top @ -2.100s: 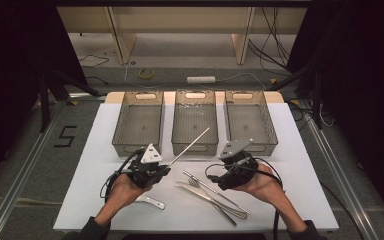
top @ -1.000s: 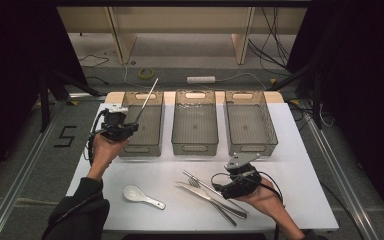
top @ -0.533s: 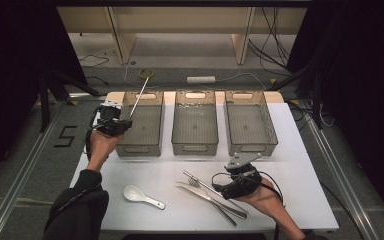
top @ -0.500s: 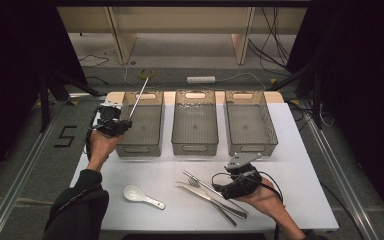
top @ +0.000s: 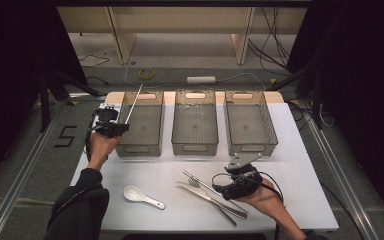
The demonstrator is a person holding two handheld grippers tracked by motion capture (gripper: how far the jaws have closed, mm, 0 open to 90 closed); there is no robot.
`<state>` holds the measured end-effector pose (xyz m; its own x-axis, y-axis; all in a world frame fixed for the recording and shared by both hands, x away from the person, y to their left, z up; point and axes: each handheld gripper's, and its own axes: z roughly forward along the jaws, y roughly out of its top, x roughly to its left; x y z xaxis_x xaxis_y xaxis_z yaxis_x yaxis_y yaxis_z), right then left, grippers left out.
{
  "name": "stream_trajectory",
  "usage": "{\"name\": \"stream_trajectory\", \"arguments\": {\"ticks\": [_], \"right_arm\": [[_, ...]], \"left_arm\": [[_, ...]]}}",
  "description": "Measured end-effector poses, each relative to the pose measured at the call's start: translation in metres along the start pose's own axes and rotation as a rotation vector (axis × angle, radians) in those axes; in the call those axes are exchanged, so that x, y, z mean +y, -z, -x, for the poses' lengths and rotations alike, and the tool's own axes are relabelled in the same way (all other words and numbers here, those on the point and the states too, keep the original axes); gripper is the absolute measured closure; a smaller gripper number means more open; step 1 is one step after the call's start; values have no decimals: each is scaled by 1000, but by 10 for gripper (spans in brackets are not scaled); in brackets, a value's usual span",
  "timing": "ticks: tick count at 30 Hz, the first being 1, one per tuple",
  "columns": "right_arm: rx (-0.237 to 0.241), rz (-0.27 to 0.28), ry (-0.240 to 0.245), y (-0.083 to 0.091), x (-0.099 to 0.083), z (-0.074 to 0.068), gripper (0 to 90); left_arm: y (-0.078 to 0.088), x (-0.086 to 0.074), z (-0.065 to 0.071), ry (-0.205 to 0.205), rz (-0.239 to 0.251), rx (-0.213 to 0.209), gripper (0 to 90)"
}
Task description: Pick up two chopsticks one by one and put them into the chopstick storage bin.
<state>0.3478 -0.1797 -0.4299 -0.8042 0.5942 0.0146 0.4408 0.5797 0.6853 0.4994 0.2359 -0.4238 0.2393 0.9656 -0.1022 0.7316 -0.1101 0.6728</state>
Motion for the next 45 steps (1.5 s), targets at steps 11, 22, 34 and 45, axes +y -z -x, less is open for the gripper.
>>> {"name": "stream_trajectory", "arguments": {"ticks": [11, 22, 34, 45], "right_arm": [[5, -23, 4, -1, 0, 0, 284], [8, -222, 59, -11, 10, -1, 327], [48, -391, 112, -31, 20, 2, 396], [52, -423, 115, -38, 25, 4, 387]], "left_arm": [[14, -6, 7, 32, 36, -91, 483], [53, -29, 47, -107, 113, -212, 241], [64, -67, 81, -192, 185, -372, 171], [75, -87, 96, -198, 218, -462, 160]]}}
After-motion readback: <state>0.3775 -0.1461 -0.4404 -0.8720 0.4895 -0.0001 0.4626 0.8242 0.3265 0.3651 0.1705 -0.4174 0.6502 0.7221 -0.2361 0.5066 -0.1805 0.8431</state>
